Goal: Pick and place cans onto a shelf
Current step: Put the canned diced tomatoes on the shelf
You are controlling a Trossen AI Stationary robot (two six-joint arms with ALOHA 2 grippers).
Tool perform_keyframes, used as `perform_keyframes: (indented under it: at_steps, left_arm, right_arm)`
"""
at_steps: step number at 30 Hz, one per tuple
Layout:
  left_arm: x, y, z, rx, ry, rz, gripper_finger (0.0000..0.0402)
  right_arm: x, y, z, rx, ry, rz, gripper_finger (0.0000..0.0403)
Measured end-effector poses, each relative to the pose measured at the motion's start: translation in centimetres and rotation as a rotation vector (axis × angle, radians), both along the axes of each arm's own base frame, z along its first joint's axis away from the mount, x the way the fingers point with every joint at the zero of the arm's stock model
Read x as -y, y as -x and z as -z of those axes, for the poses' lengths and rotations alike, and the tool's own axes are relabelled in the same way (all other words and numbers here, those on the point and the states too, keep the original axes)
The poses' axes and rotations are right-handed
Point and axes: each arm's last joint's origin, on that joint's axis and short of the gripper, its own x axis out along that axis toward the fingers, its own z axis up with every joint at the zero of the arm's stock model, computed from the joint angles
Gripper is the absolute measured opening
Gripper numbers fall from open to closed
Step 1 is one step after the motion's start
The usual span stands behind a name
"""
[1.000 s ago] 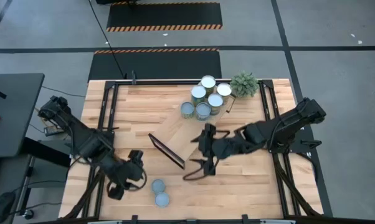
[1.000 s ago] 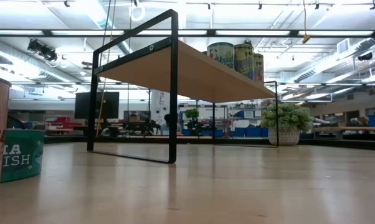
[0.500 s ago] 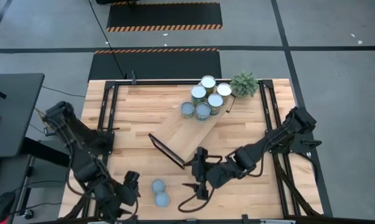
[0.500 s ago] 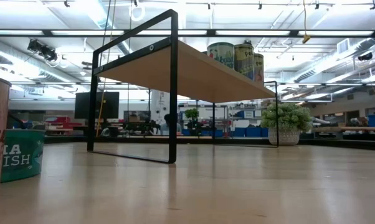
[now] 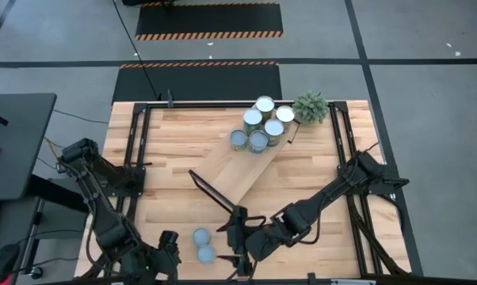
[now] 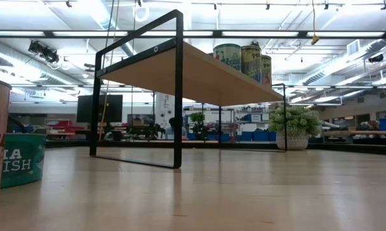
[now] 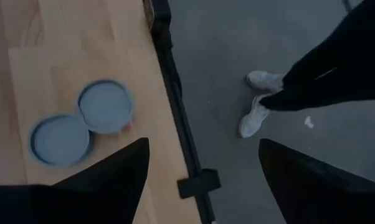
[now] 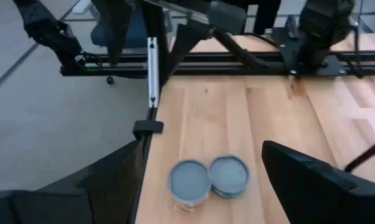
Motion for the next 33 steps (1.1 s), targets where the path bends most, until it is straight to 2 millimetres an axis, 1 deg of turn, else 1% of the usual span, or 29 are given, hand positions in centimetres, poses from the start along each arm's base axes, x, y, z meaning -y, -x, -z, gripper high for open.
perform_keyframes:
  at_steps: [4,8,13,17,23,26,33]
  left_arm:
    - [0.9,0.1,1.5,-0.025,-0.054,-0.050,0.0307]
    - [2.0,-0.4,3.9,-0.074,-0.105,-0.084,0.0307]
    - [3.0,-0.9,6.8,-0.149,-0.147,-0.165,0.0306]
    - [3.4,-1.7,8.6,-0.170,-0.175,-0.188,0.0302]
    - [4.2,-3.2,11.0,-0.161,-0.181,-0.206,0.0289]
    - [4.3,-4.1,12.0,-0.153,-0.175,-0.227,0.0285]
    - [3.5,-6.0,13.3,-0.144,-0.195,-0.296,0.0272]
  right_arm:
    - [-1.4,-0.2,1.7,-0.029,0.004,-0.022,0.0339]
    - [-2.6,-0.6,3.8,-0.068,0.005,-0.060,0.0345]
    - [-3.4,-1.3,6.6,-0.120,0.002,-0.070,0.0362]
    - [-3.8,-2.0,8.6,-0.137,-0.010,-0.059,0.0379]
    - [-3.8,-2.8,12.0,-0.191,0.032,-0.029,0.0388]
    - [-3.5,-3.2,13.2,-0.213,0.033,0.002,0.0388]
    - [-2.5,-3.8,14.8,-0.248,0.077,0.057,0.0388]
